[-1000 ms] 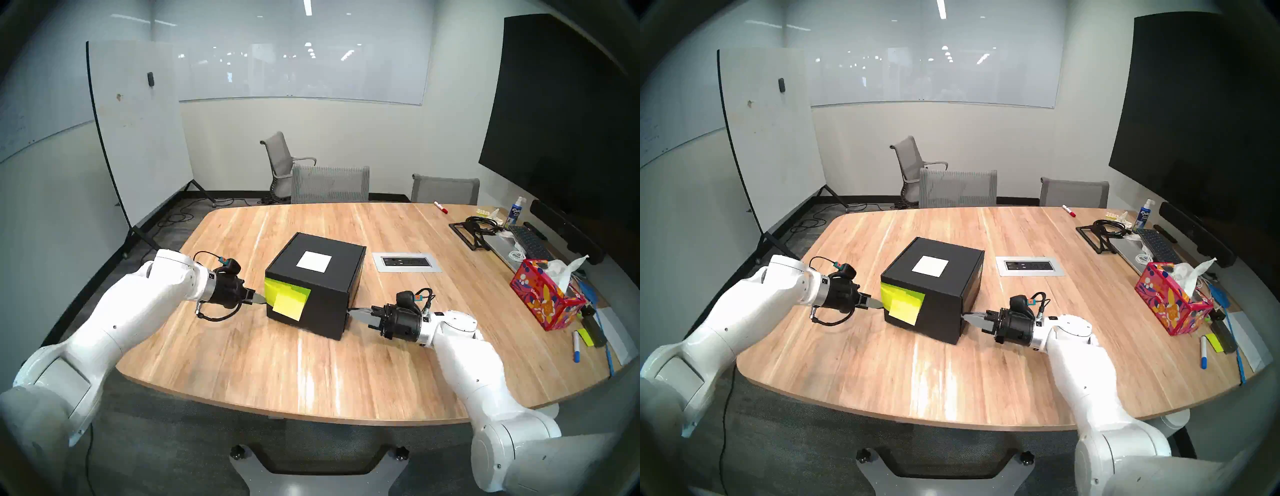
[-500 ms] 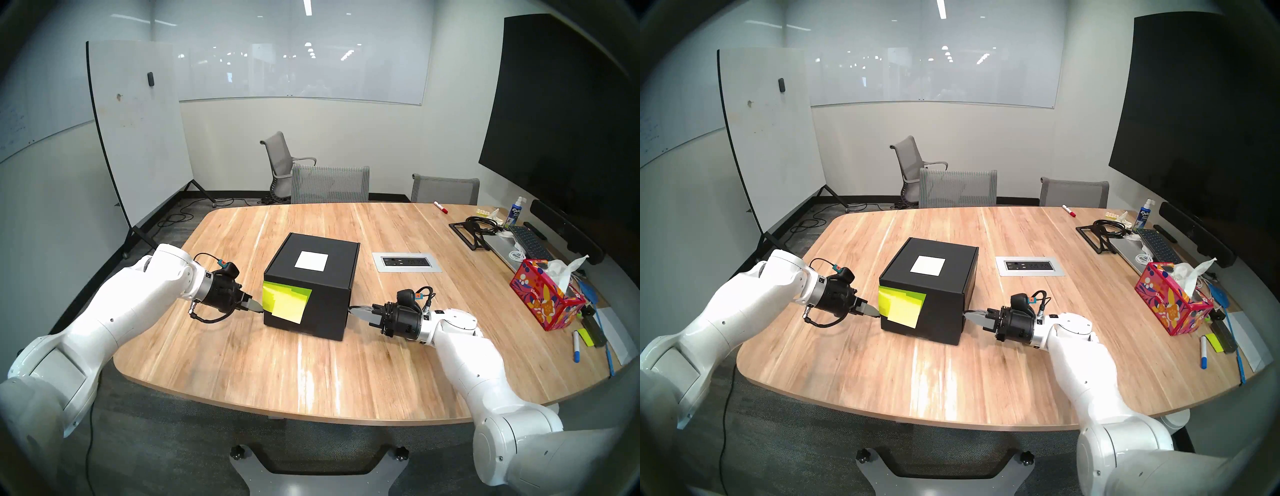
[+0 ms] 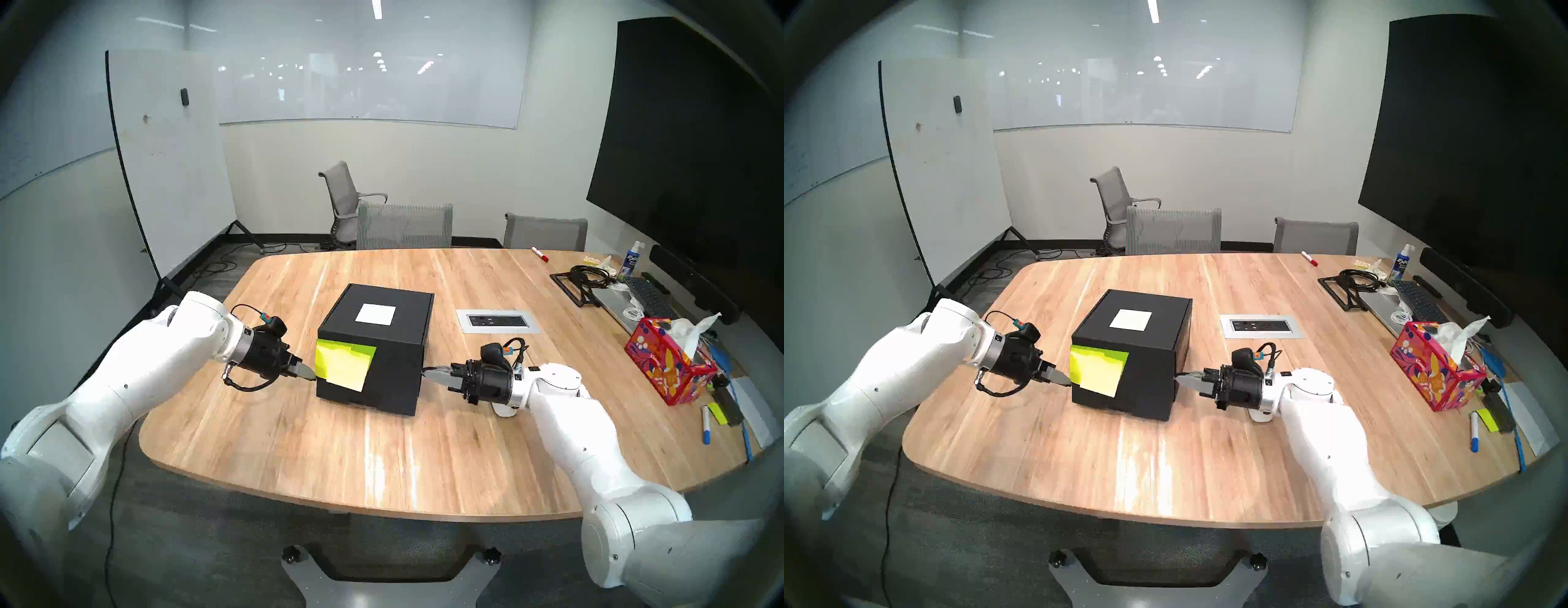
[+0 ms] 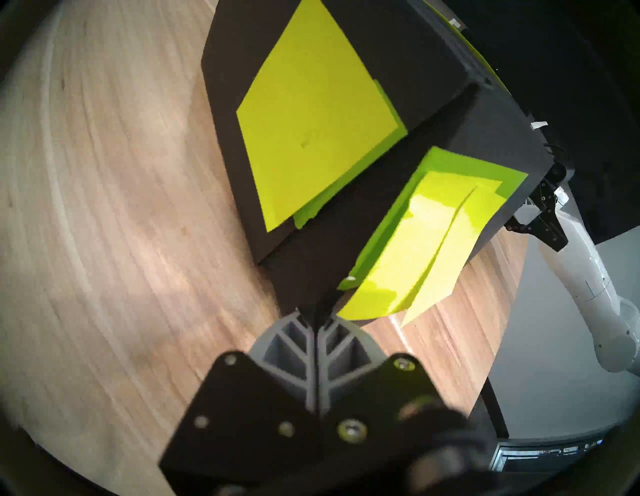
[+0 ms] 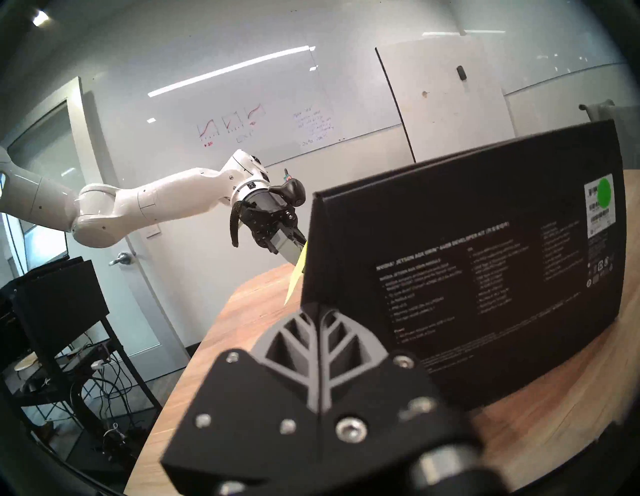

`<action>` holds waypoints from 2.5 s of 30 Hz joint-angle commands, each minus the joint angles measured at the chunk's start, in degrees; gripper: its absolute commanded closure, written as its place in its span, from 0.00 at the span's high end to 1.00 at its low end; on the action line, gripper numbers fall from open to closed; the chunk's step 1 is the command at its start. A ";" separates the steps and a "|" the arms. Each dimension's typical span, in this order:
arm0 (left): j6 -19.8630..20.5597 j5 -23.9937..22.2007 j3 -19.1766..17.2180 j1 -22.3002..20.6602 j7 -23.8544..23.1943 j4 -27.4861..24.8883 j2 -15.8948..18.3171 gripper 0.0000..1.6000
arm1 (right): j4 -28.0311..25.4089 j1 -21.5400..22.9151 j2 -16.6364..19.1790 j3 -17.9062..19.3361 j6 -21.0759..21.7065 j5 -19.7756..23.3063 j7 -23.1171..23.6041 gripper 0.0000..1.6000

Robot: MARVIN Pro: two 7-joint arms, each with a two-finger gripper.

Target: Open the box and place the mouse inside

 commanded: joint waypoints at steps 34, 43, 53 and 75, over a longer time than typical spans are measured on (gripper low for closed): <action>-0.10 -14.49 5.94 -7.01 -6.06 -7.00 8.52 0.00 | -10.57 0.55 0.24 -2.33 5.49 -0.32 -0.01 0.00; -0.10 -17.21 7.70 -8.49 -6.02 -7.47 9.83 0.00 | -11.61 0.99 0.24 -2.62 6.26 -0.91 -0.01 0.00; -0.10 -20.51 10.22 -10.13 -4.57 -7.80 10.66 0.00 | -12.35 1.66 0.52 -2.60 6.98 -1.49 -0.01 0.00; -0.10 -26.62 11.99 -13.73 -5.46 -10.84 12.89 0.00 | -13.63 5.74 2.51 -2.96 8.07 -3.90 -0.01 0.00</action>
